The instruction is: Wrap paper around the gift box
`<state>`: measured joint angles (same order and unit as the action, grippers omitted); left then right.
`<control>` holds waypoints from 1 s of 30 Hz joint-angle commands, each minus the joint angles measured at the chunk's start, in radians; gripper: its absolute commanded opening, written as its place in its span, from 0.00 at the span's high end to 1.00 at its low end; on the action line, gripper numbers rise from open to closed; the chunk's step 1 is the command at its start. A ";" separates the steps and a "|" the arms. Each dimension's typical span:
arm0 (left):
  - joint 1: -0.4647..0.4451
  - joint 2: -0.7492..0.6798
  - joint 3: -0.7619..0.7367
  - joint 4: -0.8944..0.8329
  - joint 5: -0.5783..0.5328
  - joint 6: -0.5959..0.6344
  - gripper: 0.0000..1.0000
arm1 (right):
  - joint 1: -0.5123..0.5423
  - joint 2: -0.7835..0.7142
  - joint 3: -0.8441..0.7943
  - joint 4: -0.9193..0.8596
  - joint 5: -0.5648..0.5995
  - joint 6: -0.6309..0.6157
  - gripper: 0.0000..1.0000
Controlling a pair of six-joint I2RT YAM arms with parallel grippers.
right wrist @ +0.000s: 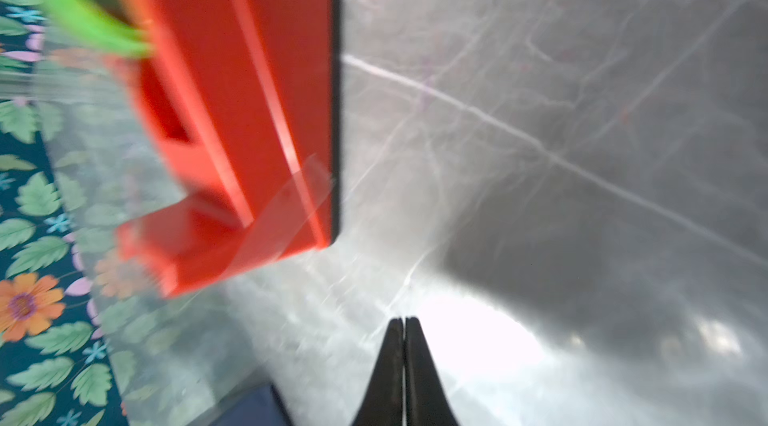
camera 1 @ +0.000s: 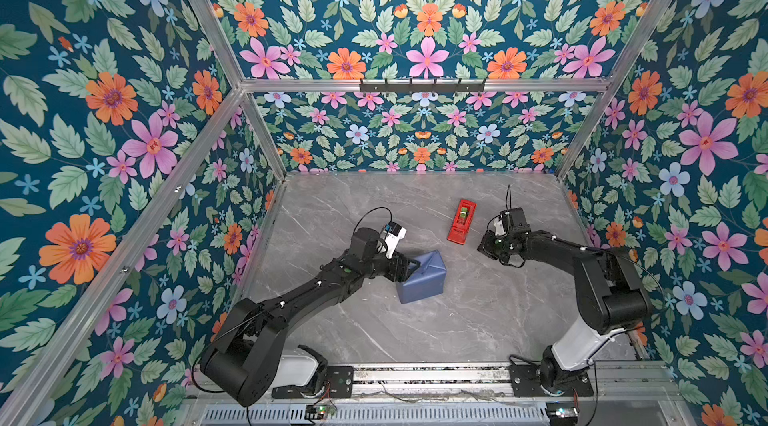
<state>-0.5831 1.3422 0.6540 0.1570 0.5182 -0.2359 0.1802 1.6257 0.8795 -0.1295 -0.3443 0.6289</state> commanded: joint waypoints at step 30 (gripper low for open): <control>-0.001 0.008 -0.007 -0.106 -0.017 0.029 0.26 | 0.421 -0.328 0.035 0.027 -0.412 0.117 1.00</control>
<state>-0.5831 1.3476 0.6544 0.1661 0.5217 -0.2356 0.5911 1.2877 0.9051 -0.1387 -0.7330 0.7357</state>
